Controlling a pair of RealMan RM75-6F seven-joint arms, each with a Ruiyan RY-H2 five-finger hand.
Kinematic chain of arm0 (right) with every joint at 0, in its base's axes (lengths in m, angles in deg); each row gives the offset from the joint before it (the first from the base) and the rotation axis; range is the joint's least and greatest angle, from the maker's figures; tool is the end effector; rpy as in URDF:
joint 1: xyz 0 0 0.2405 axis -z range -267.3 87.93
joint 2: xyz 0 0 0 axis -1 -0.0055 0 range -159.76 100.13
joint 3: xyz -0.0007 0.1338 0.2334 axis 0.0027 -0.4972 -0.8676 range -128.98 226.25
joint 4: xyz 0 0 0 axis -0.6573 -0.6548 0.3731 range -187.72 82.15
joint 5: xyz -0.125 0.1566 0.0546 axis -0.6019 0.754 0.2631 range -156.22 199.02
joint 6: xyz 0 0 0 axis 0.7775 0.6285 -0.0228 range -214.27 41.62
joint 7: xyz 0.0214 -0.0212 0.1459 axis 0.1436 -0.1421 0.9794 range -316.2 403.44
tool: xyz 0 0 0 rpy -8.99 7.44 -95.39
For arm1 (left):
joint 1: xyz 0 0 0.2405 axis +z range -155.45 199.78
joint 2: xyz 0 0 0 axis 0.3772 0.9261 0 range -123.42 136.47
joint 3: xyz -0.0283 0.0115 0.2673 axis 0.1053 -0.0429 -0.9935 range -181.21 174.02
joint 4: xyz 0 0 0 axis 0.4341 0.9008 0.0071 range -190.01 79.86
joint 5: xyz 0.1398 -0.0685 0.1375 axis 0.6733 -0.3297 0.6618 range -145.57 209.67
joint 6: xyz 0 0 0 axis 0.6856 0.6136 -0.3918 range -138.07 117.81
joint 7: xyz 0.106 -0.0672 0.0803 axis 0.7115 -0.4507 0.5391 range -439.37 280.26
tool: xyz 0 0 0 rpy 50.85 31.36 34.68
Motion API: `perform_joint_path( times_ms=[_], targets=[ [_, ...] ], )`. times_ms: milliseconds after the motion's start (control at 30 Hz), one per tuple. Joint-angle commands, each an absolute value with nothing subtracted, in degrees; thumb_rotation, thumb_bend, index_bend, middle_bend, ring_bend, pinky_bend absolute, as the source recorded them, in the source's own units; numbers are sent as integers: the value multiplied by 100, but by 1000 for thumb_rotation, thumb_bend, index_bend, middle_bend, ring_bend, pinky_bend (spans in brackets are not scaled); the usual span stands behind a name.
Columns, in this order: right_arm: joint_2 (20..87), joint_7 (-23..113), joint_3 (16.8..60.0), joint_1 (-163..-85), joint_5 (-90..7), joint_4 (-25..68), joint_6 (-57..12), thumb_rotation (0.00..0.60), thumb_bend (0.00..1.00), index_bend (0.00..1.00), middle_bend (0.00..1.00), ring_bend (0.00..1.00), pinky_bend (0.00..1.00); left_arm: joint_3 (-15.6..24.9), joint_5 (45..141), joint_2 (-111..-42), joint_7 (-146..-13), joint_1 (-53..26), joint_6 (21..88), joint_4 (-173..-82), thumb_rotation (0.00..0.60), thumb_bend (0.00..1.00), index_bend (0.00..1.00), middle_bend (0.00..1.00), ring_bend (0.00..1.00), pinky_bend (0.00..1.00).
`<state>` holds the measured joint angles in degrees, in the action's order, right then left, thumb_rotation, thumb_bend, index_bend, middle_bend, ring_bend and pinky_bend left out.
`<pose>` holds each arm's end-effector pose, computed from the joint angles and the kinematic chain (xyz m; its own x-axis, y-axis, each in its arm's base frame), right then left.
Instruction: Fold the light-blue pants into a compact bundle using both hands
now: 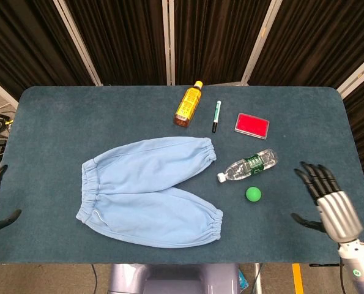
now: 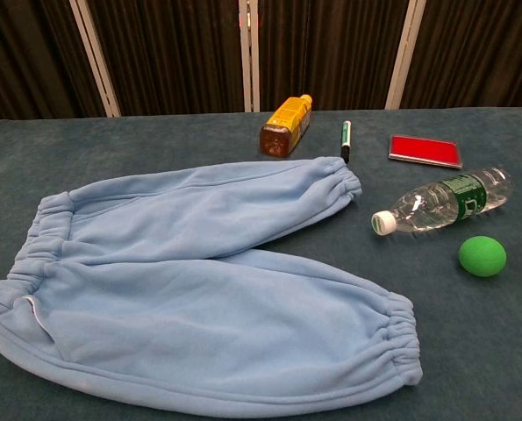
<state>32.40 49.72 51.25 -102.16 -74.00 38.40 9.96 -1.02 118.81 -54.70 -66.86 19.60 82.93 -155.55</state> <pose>-0.2769 -0.2031 0.1827 0.3210 0.1255 0.9387 -0.8901 -0.2987 0.3443 -0.2958 0.1706 0.1891 0.5114 -0.1071 0.8526 0.8589 0.0302 -0.5113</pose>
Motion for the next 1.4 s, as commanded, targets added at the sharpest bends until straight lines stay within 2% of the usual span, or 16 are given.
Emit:
perform_joint_path(
  times_ms=[33,300,467,567,700,933,1233,1400],
  targets=[
    [3482,4448,4954,-9898,-7280,3475,1333,600,0,0,0,0,0,-100,11771,-5382,-6801,2000,8232,-15627,600,0,0,0,0,0],
    [3583,4440,5037,-9932,-7519,3489,1107,600,0,0,0,0,0,-126,11831,-5283,-6914,2057,8269,-15686,600,0,0,0,0,0],
    [3571,4382,5458,-10467,-8369,3511,135,600,0,35,3,0,0,-130,11782,-5311,-6852,2018,8136,-15649,600,0,0,0,0,0],
    [3716,4211,5621,-10818,-8939,3412,-343,600,0,86,62,0,13,-123,11776,-5336,-6804,2009,8118,-15636,600,0,0,0,0,0],
    [4087,4046,5722,-11238,-9517,3189,-860,600,0,97,158,54,121,-108,11735,-5382,-6714,1999,8083,-15622,600,0,0,0,0,0],
    [4649,3846,5706,-11731,-9957,2999,-1420,600,0,187,219,120,151,-59,11593,-5450,-6616,1961,7976,-15561,600,0,0,0,0,0],
    [5291,3290,5650,-12124,-10056,2816,-2210,600,2,215,234,137,195,-22,11464,-5486,-6606,1936,7877,-15487,600,0,0,0,0,0],
    [5580,2810,5518,-12238,-9966,2536,-2485,600,38,222,232,137,196,-12,11443,-5480,-6645,1947,7878,-15476,600,0,0,0,0,0]
  ],
)
